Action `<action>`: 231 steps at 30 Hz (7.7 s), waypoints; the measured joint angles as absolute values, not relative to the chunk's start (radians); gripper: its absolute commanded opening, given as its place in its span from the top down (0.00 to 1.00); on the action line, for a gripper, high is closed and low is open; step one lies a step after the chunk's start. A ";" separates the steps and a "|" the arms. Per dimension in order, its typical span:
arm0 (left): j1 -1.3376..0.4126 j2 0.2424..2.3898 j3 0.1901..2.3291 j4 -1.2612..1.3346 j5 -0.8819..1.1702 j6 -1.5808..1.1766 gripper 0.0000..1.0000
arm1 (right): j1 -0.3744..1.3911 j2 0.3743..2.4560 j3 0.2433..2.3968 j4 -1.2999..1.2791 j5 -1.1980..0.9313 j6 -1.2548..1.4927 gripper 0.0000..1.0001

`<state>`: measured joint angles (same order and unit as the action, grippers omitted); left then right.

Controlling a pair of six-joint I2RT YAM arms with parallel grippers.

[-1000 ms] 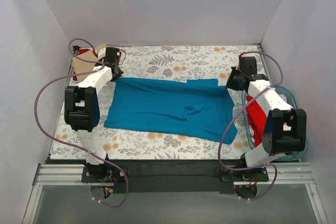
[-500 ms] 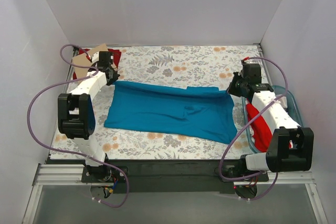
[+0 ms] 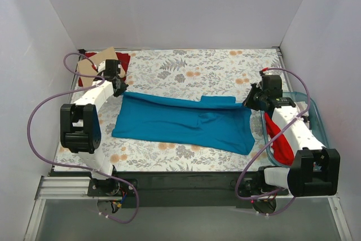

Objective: Fold and stack the t-shirts
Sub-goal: Fold the tshirt

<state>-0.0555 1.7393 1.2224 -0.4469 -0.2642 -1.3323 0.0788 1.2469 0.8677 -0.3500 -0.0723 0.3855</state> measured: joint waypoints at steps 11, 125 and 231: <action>-0.042 1.688 1.192 -0.442 -0.245 -1.343 1.00 | 0.079 1.208 0.826 -0.349 -0.076 0.385 0.99; -0.698 2.310 1.792 -0.390 0.043 -1.119 0.76 | 0.120 1.854 1.155 -0.249 -0.109 0.370 0.96; -0.875 1.648 0.903 -0.124 -0.093 -1.414 1.00 | 0.362 0.990 0.480 -0.306 -0.197 0.542 0.96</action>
